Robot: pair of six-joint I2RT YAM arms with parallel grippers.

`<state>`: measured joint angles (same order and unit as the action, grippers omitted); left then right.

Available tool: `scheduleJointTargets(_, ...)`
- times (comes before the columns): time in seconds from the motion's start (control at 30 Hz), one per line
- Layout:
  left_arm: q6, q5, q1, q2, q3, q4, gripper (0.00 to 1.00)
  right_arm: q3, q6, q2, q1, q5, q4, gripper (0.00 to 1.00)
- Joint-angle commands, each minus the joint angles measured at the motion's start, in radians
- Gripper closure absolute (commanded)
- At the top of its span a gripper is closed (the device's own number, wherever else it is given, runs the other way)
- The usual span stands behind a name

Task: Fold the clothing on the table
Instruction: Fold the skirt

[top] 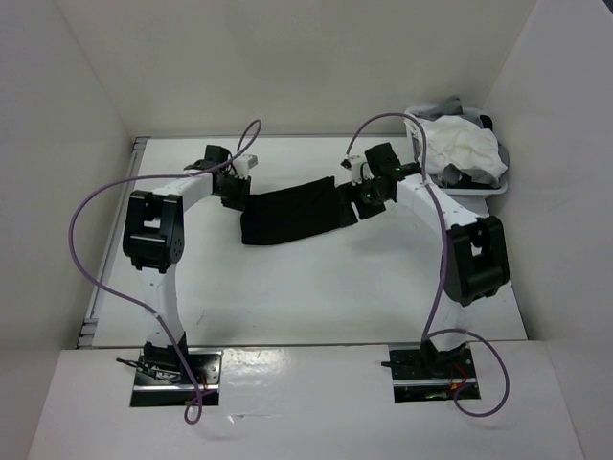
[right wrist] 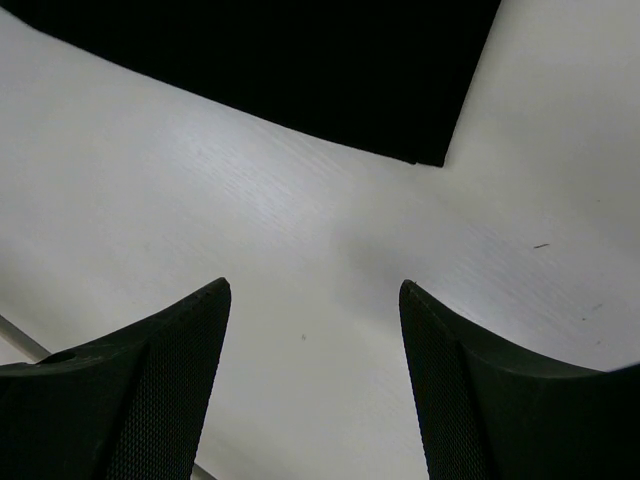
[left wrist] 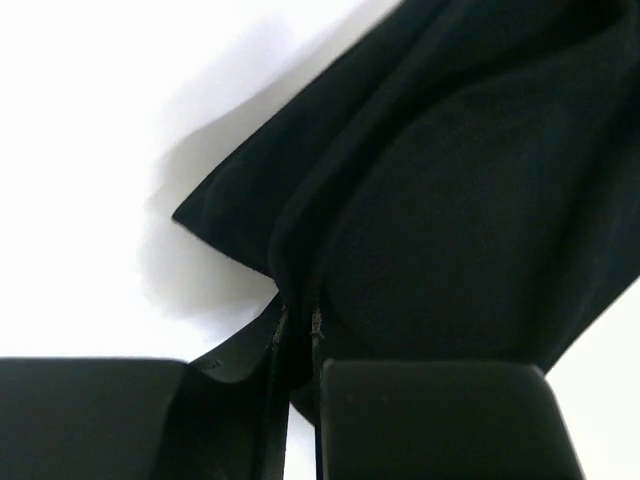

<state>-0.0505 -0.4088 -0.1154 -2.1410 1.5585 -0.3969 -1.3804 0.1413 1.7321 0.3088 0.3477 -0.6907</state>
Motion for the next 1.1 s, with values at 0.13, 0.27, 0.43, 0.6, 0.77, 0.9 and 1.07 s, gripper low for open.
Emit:
scheduleJointTargets(0.13, 0.063, -0.012, 0.016, 0.084, -0.115, -0.063, 0.96, -0.006, -0.042, 0.136, -0.007, 0.022, 0.025, 0.28)
scheduleJointTargets(0.27, 0.063, -0.031, 0.016, 0.104, -0.147, -0.063, 0.98, -0.006, -0.042, 0.158, -0.007, 0.033, 0.045, 0.28)
scheduleJointTargets(0.43, 0.074, -0.050, 0.016, 0.122, -0.175, -0.063, 0.98, -0.057, -0.042, 0.191, -0.042, 0.095, 0.054, 0.28)
scheduleJointTargets(0.6, 0.074, -0.050, 0.016, 0.142, -0.198, -0.063, 0.98, -0.095, -0.051, 0.256, -0.077, 0.145, 0.054, 0.28)
scheduleJointTargets(0.77, 0.074, -0.068, 0.016, 0.176, -0.227, -0.072, 0.98, -0.118, -0.060, 0.325, -0.086, 0.154, 0.054, 0.27)
scheduleJointTargets(0.9, 0.074, -0.078, 0.016, 0.185, -0.248, -0.072, 0.98, -0.128, -0.060, 0.351, -0.096, 0.175, 0.054, 0.27)
scheduleJointTargets(1.07, 0.074, -0.088, 0.016, 0.196, -0.248, -0.072, 0.98, -0.167, -0.060, 0.382, -0.096, 0.185, 0.054, 0.27)
